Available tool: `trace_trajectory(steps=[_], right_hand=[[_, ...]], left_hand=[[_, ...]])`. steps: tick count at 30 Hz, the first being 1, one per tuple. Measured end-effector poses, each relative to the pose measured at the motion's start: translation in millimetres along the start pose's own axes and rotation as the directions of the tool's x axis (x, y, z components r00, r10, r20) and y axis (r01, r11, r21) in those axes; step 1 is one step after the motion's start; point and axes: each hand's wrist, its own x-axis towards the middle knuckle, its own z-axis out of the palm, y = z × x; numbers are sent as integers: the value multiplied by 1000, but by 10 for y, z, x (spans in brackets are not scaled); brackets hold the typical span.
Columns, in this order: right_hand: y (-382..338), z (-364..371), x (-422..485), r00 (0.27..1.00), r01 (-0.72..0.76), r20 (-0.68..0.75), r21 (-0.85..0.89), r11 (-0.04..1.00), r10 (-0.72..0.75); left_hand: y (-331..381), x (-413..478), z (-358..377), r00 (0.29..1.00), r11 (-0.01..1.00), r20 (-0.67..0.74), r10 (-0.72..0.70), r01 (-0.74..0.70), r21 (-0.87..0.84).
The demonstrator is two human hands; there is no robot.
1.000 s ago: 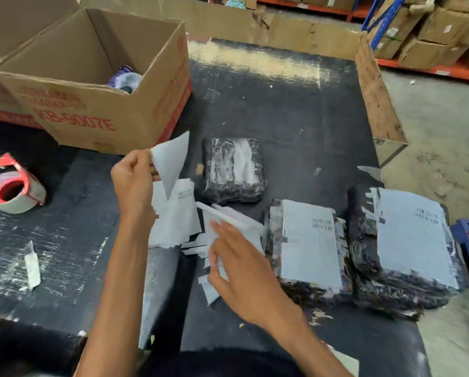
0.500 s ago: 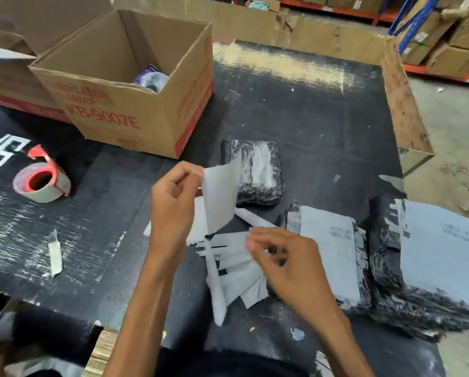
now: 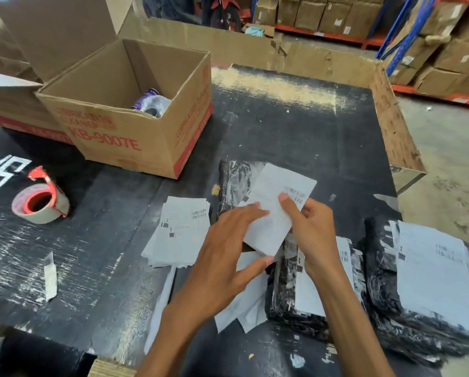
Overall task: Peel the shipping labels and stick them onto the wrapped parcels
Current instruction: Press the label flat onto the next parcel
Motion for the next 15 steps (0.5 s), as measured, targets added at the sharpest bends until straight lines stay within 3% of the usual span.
trace_trajectory(steps=[4, 7, 10, 12, 15], right_hand=[[-88, 3, 182, 994, 85, 73, 9, 996, -85], [-210, -24, 303, 966, 119, 239, -80, 990, -97], [-266, -40, 414, 925, 173, 368, -197, 965, -91], [-223, -51, 546, 917, 252, 381, -333, 909, -115], [-118, -12, 841, 912, 380, 379, -641, 667, -155]], left_hand=[[-58, 65, 3, 956, 950, -61, -288, 276, -146], [-183, 206, 8, 886, 851, -102, -453, 395, -345], [-352, 319, 17, 901, 882, -154, -407, 343, -324], [-420, 361, 39, 901, 910, -219, -374, 312, -273], [-521, 490, 117, 910, 945, -254, -327, 323, -61]])
